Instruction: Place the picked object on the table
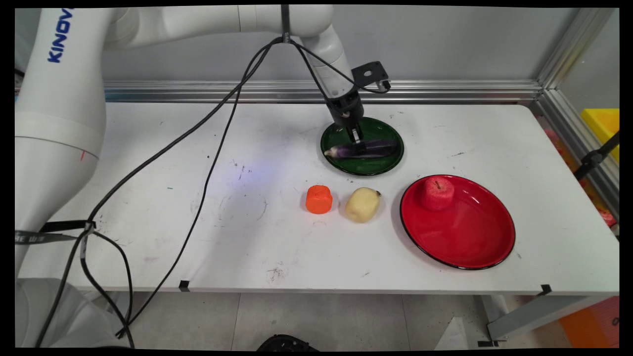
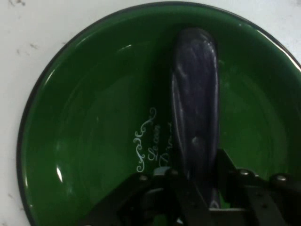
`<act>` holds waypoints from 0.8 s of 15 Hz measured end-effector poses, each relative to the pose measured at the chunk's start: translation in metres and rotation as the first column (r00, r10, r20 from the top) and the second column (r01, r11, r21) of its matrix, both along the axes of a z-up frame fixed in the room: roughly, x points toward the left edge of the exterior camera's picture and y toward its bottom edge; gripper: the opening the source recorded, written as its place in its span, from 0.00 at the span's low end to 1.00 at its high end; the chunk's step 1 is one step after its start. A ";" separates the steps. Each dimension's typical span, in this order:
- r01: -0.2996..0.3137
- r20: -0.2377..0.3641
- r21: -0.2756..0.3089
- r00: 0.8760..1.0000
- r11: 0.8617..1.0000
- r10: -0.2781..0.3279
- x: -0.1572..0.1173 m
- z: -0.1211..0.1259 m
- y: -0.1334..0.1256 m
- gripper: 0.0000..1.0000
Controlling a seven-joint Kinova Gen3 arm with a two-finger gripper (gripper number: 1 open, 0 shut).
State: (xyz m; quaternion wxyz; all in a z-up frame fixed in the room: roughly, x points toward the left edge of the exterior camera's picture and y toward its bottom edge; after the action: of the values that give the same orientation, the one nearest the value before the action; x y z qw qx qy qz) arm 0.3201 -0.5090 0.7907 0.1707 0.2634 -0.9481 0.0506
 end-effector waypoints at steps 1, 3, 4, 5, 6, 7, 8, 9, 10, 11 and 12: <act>0.008 0.000 -0.005 1.000 1.000 -0.008 0.001 0.001 0.000 0.00; 0.022 -0.004 -0.020 1.000 1.000 -0.022 0.006 0.009 0.002 0.00; 0.024 -0.006 -0.025 1.000 0.999 -0.024 0.008 0.012 0.002 0.00; 0.026 -0.014 -0.034 1.000 0.999 -0.026 0.012 0.018 0.004 0.00; 0.025 -0.022 -0.043 0.999 0.999 -0.026 0.016 0.026 0.005 0.00; 0.027 -0.031 -0.054 0.999 0.998 -0.029 0.021 0.035 0.008 0.00; 0.031 -0.036 -0.064 0.999 0.998 -0.033 0.027 0.044 0.011 0.00; 0.035 -0.040 -0.071 0.998 0.997 -0.038 0.031 0.052 0.014 0.00; 0.043 -0.044 -0.081 0.998 0.996 -0.047 0.038 0.062 0.019 0.00; 0.051 -0.047 -0.091 0.997 0.995 -0.055 0.043 0.072 0.024 0.00; 0.056 -0.049 -0.097 0.997 0.994 -0.061 0.048 0.078 0.027 0.00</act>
State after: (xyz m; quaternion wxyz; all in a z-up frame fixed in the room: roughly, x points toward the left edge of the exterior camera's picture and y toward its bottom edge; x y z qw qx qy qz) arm 0.3677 -0.4815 0.8689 0.2092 0.2284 -0.9471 0.0842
